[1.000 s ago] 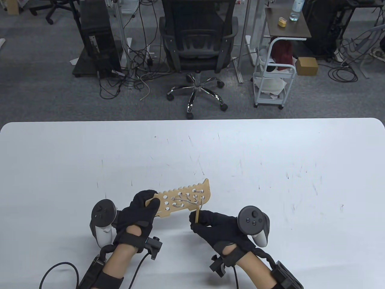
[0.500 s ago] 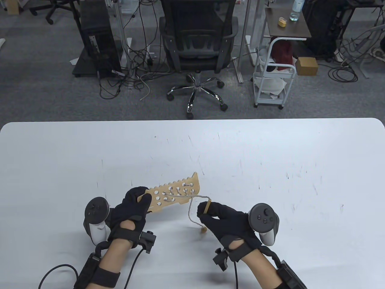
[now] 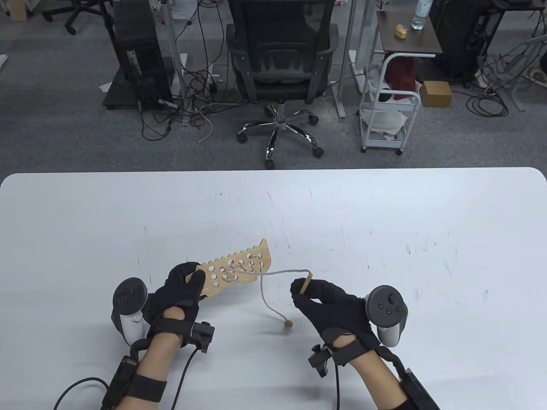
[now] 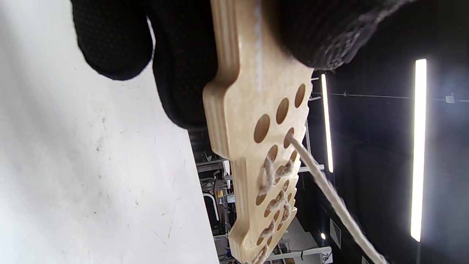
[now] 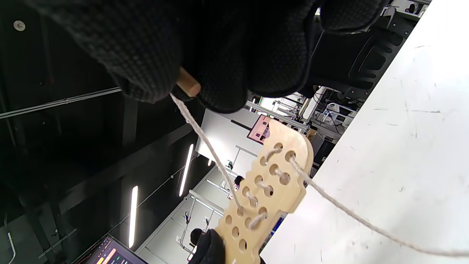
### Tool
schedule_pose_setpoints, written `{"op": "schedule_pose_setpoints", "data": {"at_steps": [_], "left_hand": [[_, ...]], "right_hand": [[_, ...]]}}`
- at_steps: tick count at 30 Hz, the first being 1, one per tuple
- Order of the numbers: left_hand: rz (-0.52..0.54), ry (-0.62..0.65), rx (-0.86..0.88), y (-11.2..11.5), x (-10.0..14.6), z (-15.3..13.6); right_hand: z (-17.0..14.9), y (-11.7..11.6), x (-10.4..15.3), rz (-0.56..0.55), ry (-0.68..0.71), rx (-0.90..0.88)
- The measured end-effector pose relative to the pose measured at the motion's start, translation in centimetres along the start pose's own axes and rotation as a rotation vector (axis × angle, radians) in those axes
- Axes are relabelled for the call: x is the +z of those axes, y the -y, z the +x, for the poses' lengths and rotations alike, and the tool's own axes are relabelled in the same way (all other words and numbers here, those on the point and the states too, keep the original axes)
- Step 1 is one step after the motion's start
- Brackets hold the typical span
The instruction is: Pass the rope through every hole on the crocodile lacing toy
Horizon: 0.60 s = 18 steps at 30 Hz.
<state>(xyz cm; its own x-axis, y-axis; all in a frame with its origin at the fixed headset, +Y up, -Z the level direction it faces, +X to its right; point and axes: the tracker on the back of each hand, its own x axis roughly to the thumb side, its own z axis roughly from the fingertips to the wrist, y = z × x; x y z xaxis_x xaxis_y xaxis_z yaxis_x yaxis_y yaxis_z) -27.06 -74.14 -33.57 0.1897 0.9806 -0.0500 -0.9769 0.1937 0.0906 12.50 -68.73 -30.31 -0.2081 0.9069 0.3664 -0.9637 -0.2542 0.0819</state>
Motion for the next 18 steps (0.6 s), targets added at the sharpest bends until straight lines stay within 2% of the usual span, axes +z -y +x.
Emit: {"op": "schedule_pose_setpoints", "data": {"at_steps": [10,18], "left_hand": [[0.023,-0.027,0.009,-0.7,-0.5,-0.7],[0.003,-0.025,0.007,-0.3,-0.2,-0.2]], "right_hand": [[-0.1,1.7,-0.3,-0.062,-0.004,-0.034],[-0.1,2.4,-0.4,-0.087,-0.008,-0.043]]}}
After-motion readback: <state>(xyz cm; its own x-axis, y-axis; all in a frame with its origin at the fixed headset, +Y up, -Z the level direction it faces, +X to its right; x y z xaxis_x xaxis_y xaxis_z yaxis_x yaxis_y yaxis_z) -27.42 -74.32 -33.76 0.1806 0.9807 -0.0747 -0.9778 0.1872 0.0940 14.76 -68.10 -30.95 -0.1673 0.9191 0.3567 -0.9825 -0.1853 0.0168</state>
